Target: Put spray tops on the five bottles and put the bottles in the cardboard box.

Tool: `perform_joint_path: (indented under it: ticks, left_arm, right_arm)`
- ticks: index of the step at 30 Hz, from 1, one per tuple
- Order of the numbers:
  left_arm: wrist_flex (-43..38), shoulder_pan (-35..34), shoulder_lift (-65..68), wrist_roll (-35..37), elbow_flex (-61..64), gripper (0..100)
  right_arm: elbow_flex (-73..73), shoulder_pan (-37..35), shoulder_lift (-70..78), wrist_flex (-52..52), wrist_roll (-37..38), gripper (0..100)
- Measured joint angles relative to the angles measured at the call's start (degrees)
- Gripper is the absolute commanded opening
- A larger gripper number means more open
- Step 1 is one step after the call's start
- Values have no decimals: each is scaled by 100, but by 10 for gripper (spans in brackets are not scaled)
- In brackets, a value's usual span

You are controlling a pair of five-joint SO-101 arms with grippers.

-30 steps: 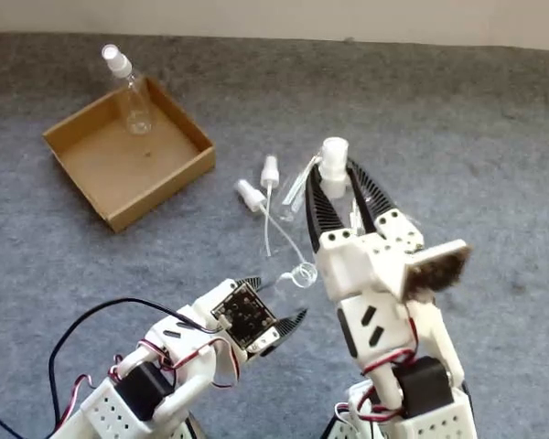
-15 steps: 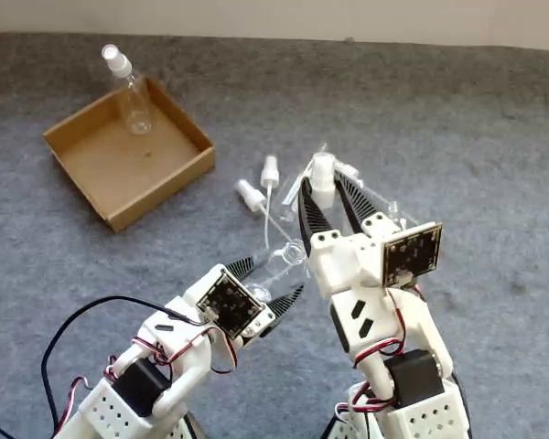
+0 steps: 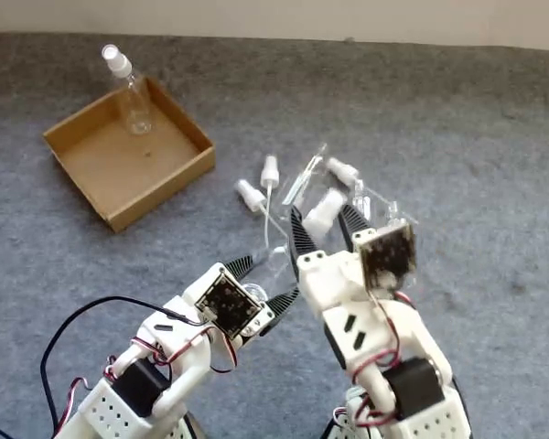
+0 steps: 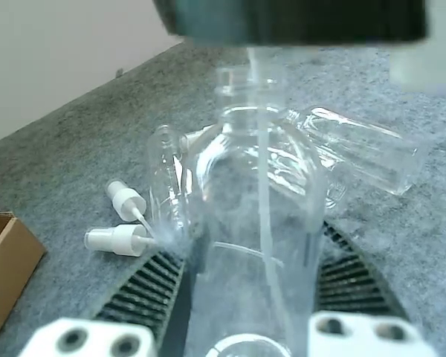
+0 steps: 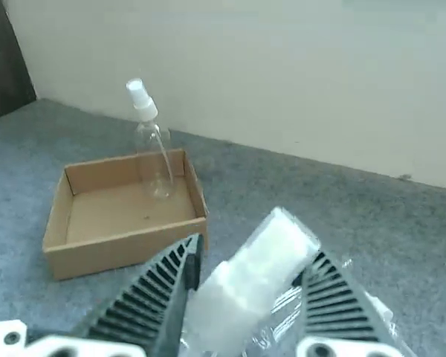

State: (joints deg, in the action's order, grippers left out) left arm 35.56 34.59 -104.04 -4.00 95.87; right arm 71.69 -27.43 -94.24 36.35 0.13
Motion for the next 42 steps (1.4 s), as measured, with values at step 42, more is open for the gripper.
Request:
perform_joint_path:
  ticks: [42]
  left_arm:
    - [-589,-2400,0,281,-26,60]
  right_arm:
    - [2198,-62,-1046,-941,633,5]
